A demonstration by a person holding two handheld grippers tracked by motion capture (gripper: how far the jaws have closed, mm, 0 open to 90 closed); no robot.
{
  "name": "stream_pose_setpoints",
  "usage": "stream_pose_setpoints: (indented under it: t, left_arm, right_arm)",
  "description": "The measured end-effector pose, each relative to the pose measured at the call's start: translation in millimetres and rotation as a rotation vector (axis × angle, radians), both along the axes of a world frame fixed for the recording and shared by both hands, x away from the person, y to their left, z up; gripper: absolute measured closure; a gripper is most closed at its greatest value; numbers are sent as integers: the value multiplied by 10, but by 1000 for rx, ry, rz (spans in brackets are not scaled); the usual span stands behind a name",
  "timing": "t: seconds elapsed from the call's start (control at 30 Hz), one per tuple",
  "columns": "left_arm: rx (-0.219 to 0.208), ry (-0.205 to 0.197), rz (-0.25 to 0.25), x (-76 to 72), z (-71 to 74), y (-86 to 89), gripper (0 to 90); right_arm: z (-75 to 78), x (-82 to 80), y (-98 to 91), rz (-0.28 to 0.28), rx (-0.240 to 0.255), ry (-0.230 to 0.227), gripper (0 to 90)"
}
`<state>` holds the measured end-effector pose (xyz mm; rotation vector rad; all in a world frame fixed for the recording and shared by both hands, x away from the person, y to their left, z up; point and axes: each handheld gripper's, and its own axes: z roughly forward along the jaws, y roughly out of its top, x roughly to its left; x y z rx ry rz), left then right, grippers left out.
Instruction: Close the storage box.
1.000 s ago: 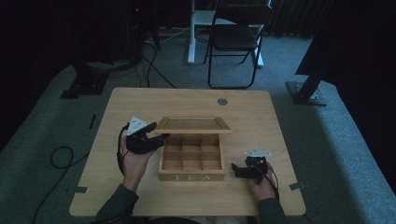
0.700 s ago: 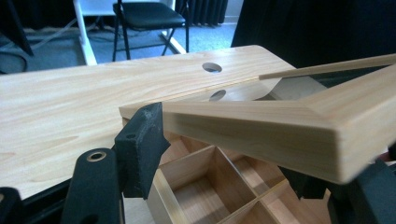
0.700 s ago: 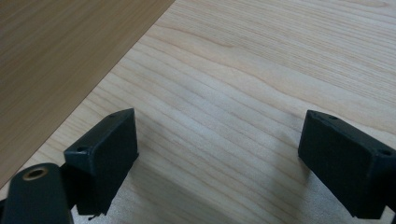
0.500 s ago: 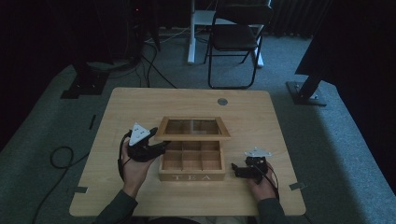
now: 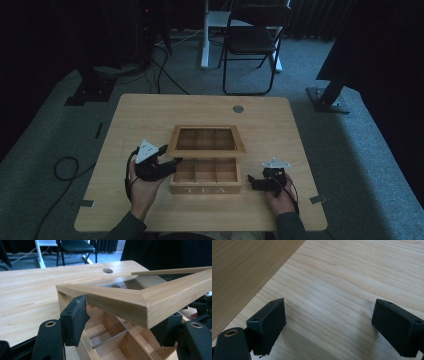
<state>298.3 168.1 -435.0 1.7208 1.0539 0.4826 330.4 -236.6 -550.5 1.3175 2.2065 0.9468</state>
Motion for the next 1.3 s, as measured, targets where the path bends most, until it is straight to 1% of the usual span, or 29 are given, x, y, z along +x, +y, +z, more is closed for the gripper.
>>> stream_pose_setpoints:
  t: [0.17, 0.37, 0.47, 0.63, 0.77, 0.93, 1.03, 1.23, 1.3]
  left_arm:
    - [-14, 9, 3, -58, -32, 2, 355]
    - [-14, 25, 5, -134, -114, -4, 352]
    - [-28, 32, 5, -161, -125, 0, 351]
    - [-30, 32, 12, -205, -140, -7, 351]
    - [-37, 41, 20, -222, -164, -11, 351]
    - [-38, 45, 22, -242, -206, -13, 350]
    - [-22, 44, 29, -265, -239, -21, 347]
    - [-20, 54, 35, -301, -304, -25, 347]
    - [-25, 63, 33, -309, -324, -24, 347]
  right_arm:
    - [0, 0, 1, -1, 1, 0, 115]
    - [0, 1, 0, 0, 1, -1, 115]
    - [0, 1, -1, 0, -1, -1, 115]
    - [1, -1, 0, -1, 1, 2, 115]
    - [1, -1, 0, 0, 1, 2, 115]
    - [1, -1, 0, 0, 0, 2, 115]
    - [0, -1, 0, 0, 0, 1, 115]
    - [0, -1, 1, 0, 0, 1, 115]
    - [0, -3, 3, -2, 0, 1, 115]
